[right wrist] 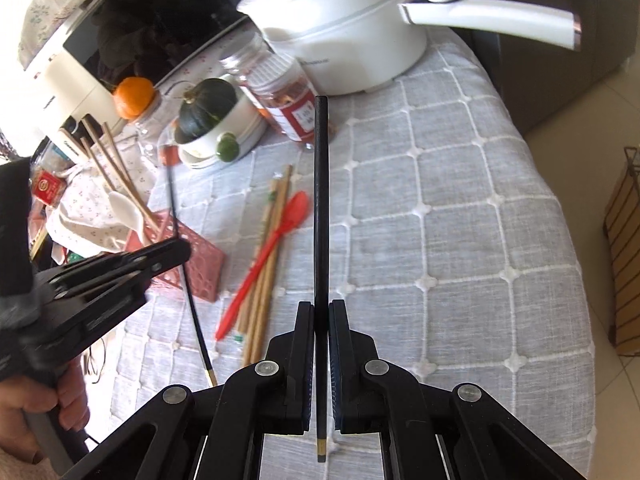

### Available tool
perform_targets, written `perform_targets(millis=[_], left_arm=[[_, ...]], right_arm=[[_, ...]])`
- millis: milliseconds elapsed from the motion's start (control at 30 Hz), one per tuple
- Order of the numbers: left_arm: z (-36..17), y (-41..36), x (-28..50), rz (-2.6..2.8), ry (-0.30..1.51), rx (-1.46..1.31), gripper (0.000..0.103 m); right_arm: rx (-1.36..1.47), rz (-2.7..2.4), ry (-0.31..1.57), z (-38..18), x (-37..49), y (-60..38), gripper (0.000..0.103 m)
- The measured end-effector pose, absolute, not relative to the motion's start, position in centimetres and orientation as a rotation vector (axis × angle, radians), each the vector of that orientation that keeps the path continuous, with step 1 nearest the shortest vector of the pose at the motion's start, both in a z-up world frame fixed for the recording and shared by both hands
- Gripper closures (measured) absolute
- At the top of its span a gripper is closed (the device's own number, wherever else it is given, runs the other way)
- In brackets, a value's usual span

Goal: Organize utensils
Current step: 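Carry both black chopsticks to the pink basket while the left tool releases its chopstick inside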

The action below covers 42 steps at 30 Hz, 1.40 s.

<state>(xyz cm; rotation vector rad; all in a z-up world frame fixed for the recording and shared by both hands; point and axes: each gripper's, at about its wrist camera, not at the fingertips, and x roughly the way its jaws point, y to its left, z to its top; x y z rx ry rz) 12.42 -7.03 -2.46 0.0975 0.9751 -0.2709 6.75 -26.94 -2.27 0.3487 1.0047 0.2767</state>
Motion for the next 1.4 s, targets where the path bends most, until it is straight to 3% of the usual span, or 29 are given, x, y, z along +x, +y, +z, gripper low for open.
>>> perform_targets(millis=[700, 900, 1400], left_arm=[[8.5, 3.1, 5.1, -0.22, 0.51, -0.185, 0.098], [8.2, 5.2, 5.4, -0.127, 0.418, -0.222, 0.098], [3.3, 6.1, 10.0, -0.043, 0.478, -0.207, 0.098]], right_arm=[[0.283, 0.382, 0.77, 3.0, 6.8, -23.1, 0.098], [0.28, 0.413, 0.74, 3.2, 6.8, -21.7, 0.098], [0.299, 0.443, 0.697, 4.0, 6.5, -19.9, 0.098]])
